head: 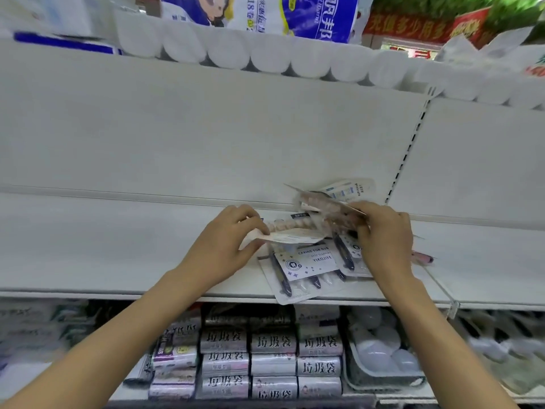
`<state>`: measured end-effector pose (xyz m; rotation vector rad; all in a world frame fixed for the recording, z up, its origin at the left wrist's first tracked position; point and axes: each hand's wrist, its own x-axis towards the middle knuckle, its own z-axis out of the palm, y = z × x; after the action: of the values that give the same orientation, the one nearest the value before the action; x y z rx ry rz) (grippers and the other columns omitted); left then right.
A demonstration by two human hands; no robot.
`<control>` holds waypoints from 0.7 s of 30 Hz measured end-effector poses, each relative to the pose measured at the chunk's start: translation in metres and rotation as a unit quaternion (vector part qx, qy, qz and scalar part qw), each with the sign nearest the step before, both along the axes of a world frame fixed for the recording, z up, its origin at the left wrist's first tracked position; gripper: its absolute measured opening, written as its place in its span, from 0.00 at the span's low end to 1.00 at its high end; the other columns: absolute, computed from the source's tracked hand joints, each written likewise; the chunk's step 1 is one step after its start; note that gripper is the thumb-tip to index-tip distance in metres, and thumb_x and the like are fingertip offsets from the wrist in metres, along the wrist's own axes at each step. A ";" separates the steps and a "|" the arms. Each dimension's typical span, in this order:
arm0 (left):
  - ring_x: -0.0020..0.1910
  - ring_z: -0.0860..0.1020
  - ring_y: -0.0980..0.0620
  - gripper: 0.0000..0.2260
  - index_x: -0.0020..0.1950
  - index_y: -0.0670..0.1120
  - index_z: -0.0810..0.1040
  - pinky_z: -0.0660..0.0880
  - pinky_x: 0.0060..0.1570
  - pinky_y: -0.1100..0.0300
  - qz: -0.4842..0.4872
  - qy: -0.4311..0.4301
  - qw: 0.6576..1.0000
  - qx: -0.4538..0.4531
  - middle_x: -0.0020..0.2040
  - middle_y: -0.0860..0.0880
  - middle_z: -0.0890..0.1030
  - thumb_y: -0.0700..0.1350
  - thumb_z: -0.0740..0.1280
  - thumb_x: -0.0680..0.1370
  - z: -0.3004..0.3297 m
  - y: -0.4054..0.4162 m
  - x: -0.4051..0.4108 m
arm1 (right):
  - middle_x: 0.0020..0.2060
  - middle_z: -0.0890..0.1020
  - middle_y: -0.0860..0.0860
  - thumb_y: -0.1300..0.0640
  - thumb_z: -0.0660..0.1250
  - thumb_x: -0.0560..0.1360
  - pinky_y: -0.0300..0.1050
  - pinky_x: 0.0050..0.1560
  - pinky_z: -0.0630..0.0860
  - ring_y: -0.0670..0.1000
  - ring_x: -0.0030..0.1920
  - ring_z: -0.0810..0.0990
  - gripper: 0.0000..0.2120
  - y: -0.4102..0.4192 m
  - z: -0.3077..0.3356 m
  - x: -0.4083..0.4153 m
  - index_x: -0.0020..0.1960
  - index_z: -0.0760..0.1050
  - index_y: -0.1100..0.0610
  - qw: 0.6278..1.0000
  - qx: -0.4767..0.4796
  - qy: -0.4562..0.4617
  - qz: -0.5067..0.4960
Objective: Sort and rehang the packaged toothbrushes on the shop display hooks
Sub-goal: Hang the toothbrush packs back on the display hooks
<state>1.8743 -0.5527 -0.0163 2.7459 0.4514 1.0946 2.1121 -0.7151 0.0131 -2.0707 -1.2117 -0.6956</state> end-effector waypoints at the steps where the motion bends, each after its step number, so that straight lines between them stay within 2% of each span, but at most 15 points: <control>1: 0.54 0.73 0.55 0.06 0.54 0.53 0.79 0.71 0.50 0.61 -0.015 0.009 1.000 0.001 0.55 0.57 0.78 0.48 0.69 0.77 0.000 -0.004 0.004 | 0.49 0.86 0.47 0.73 0.64 0.67 0.47 0.50 0.63 0.56 0.49 0.80 0.27 0.001 0.000 -0.002 0.56 0.83 0.49 1.000 0.006 0.005 0.011; 5: 0.60 0.76 0.52 0.13 0.60 0.51 0.77 0.74 0.56 0.55 -0.057 0.048 0.997 -0.023 0.61 0.56 0.80 0.43 0.68 0.75 -0.005 -0.020 0.029 | 0.50 0.87 0.49 0.73 0.64 0.67 0.51 0.54 0.69 0.57 0.50 0.81 0.25 -0.001 -0.002 -0.008 0.55 0.84 0.51 0.999 0.021 0.017 0.038; 9: 0.57 0.78 0.55 0.13 0.57 0.51 0.81 0.72 0.57 0.60 -0.073 0.019 0.994 -0.077 0.58 0.57 0.82 0.50 0.63 0.76 -0.003 -0.027 0.049 | 0.50 0.87 0.48 0.72 0.65 0.69 0.55 0.55 0.74 0.56 0.51 0.82 0.24 -0.010 0.000 -0.006 0.56 0.84 0.50 0.997 0.040 0.026 0.065; 10: 0.57 0.78 0.55 0.11 0.56 0.51 0.81 0.72 0.56 0.62 -0.070 -0.002 0.994 -0.084 0.57 0.57 0.83 0.50 0.64 0.77 -0.001 -0.028 0.050 | 0.48 0.87 0.46 0.72 0.66 0.70 0.53 0.53 0.76 0.54 0.49 0.83 0.23 -0.013 0.003 -0.006 0.56 0.84 0.50 0.994 0.058 0.039 0.084; 11: 0.56 0.78 0.56 0.09 0.55 0.50 0.81 0.72 0.56 0.63 -0.068 -0.028 0.993 -0.088 0.56 0.57 0.83 0.47 0.65 0.78 0.002 -0.028 0.049 | 0.45 0.86 0.44 0.72 0.66 0.71 0.46 0.50 0.77 0.50 0.47 0.83 0.21 -0.015 0.006 -0.006 0.55 0.84 0.50 0.990 0.077 0.058 0.102; 12: 0.55 0.78 0.57 0.06 0.54 0.50 0.80 0.73 0.55 0.64 -0.062 -0.054 0.993 -0.089 0.54 0.56 0.83 0.45 0.66 0.79 0.007 -0.030 0.046 | 0.42 0.85 0.41 0.71 0.67 0.72 0.37 0.46 0.75 0.44 0.44 0.82 0.20 -0.017 0.010 -0.007 0.54 0.84 0.49 0.985 0.098 0.080 0.121; 13: 0.52 0.79 0.58 0.03 0.53 0.50 0.79 0.73 0.53 0.63 -0.051 -0.079 0.991 -0.091 0.52 0.55 0.83 0.45 0.66 0.80 0.011 -0.031 0.042 | 0.39 0.83 0.37 0.70 0.68 0.73 0.32 0.42 0.71 0.39 0.41 0.80 0.19 -0.019 0.014 -0.009 0.53 0.84 0.48 0.977 0.119 0.105 0.142; 14: 0.48 0.78 0.59 0.01 0.52 0.51 0.77 0.74 0.49 0.61 -0.037 -0.100 0.990 -0.094 0.49 0.55 0.83 0.45 0.67 0.81 0.016 -0.032 0.036 | 0.36 0.82 0.37 0.69 0.69 0.74 0.33 0.37 0.70 0.39 0.37 0.78 0.18 -0.020 0.018 -0.011 0.51 0.83 0.46 0.968 0.140 0.130 0.162; 16: 0.42 0.79 0.60 0.05 0.48 0.53 0.72 0.73 0.44 0.61 -0.009 -0.142 0.983 -0.114 0.46 0.56 0.84 0.46 0.66 0.82 0.026 -0.033 0.020 | 0.32 0.81 0.49 0.64 0.70 0.76 0.47 0.34 0.71 0.52 0.32 0.75 0.16 -0.018 0.025 -0.015 0.50 0.81 0.42 0.950 0.175 0.167 0.196; 17: 0.44 0.80 0.61 0.08 0.46 0.55 0.69 0.74 0.44 0.60 -0.003 -0.166 0.978 -0.126 0.45 0.58 0.84 0.46 0.66 0.82 0.030 -0.034 0.010 | 0.34 0.81 0.56 0.63 0.70 0.76 0.50 0.35 0.72 0.59 0.35 0.76 0.14 -0.016 0.028 -0.019 0.49 0.81 0.43 0.942 0.186 0.180 0.212; 18: 0.47 0.82 0.61 0.10 0.45 0.55 0.67 0.75 0.46 0.59 0.003 -0.188 0.972 -0.139 0.45 0.59 0.84 0.45 0.66 0.82 0.035 -0.034 0.000 | 0.36 0.81 0.58 0.63 0.70 0.76 0.51 0.37 0.74 0.62 0.38 0.77 0.13 -0.012 0.032 -0.024 0.49 0.81 0.44 0.934 0.196 0.193 0.229; 21: 0.49 0.82 0.58 0.10 0.44 0.52 0.68 0.78 0.49 0.52 0.018 -0.238 0.954 -0.180 0.43 0.60 0.83 0.42 0.66 0.82 0.043 -0.034 -0.033 | 0.36 0.81 0.54 0.64 0.71 0.76 0.46 0.37 0.71 0.50 0.36 0.75 0.12 0.001 0.042 -0.048 0.44 0.80 0.46 0.912 0.209 0.219 0.276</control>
<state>1.8410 -0.5863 0.0272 2.0809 0.5602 1.4594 2.0638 -0.7142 0.0549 -1.3351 -1.1744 -0.1782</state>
